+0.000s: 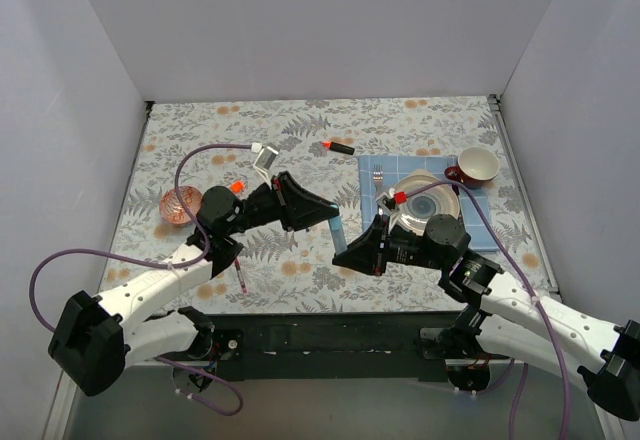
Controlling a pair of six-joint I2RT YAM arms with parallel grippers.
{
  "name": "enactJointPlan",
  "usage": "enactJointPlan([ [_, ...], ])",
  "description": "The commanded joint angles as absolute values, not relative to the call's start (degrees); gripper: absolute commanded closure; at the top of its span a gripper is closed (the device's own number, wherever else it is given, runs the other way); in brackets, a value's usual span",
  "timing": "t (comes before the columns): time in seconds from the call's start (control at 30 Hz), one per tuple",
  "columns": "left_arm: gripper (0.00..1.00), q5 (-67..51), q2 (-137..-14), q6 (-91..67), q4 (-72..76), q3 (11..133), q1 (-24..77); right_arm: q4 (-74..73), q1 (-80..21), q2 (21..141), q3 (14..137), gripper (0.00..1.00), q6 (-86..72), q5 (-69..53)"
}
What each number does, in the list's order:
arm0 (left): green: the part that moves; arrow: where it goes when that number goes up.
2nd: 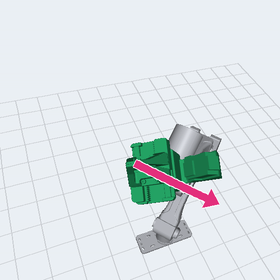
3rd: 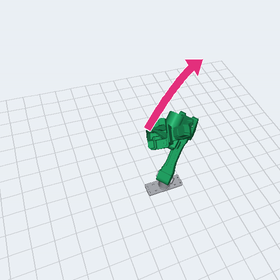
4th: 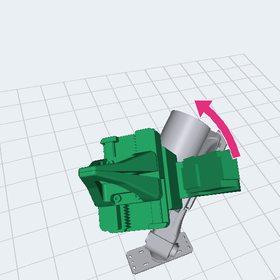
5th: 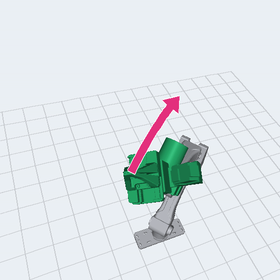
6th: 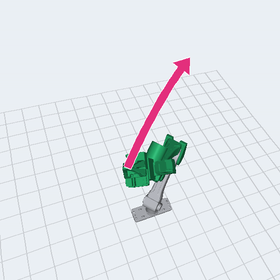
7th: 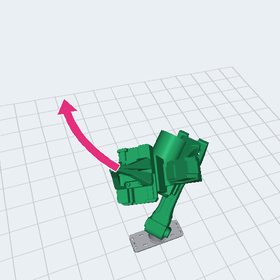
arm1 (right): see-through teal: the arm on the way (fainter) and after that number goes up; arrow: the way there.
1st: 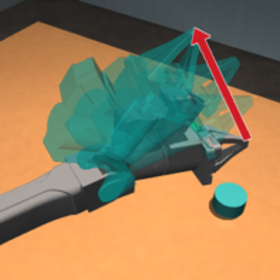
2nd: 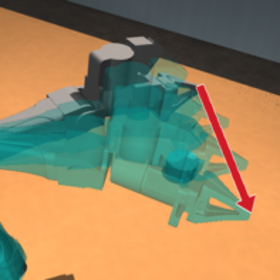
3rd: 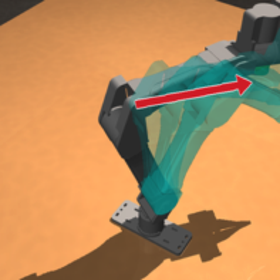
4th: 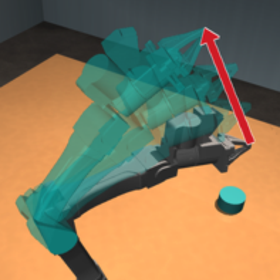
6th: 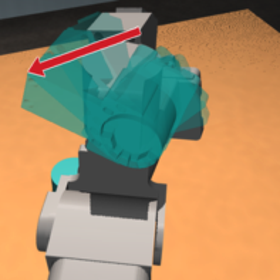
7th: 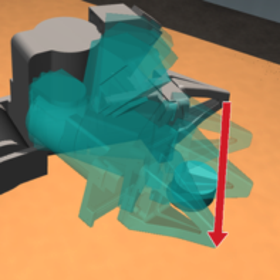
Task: Insert the pens into the pen caps
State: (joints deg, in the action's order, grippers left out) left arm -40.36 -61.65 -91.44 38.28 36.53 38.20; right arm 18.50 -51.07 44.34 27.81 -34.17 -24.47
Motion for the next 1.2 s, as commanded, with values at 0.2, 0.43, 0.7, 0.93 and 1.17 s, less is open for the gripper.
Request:
enactJointPlan([
  [0.2,1.00,-50.80,-61.53,-92.56,36.83,31.20,44.30,28.48,-45.71,48.16,42.62,0.99,-30.85,-15.65],
  [0.43,1.00,-49.31,-62.40,-92.90,38.84,28.75,44.65,30.32,-38.24,50.10,45.70,0.99,-33.66,-20.21],
  [0.7,1.00,-43.52,-63.19,-90.45,30.88,33.03,44.56,28.39,-35.07,51.50,45.01,0.99,-33.22,-27.06],
  [0.93,1.00,-40.87,-65.47,-85.08,8.82,46.39,33.43,17.33,-35.16,42.29,32.80,0.51,-31.20,-31.73],
  [1.17,1.00,-32.45,-72.06,-74.81,-12.63,55.36,24.18,2.47,-35.07,30.51,28.13,0.33,-28.04,-25.59],
])
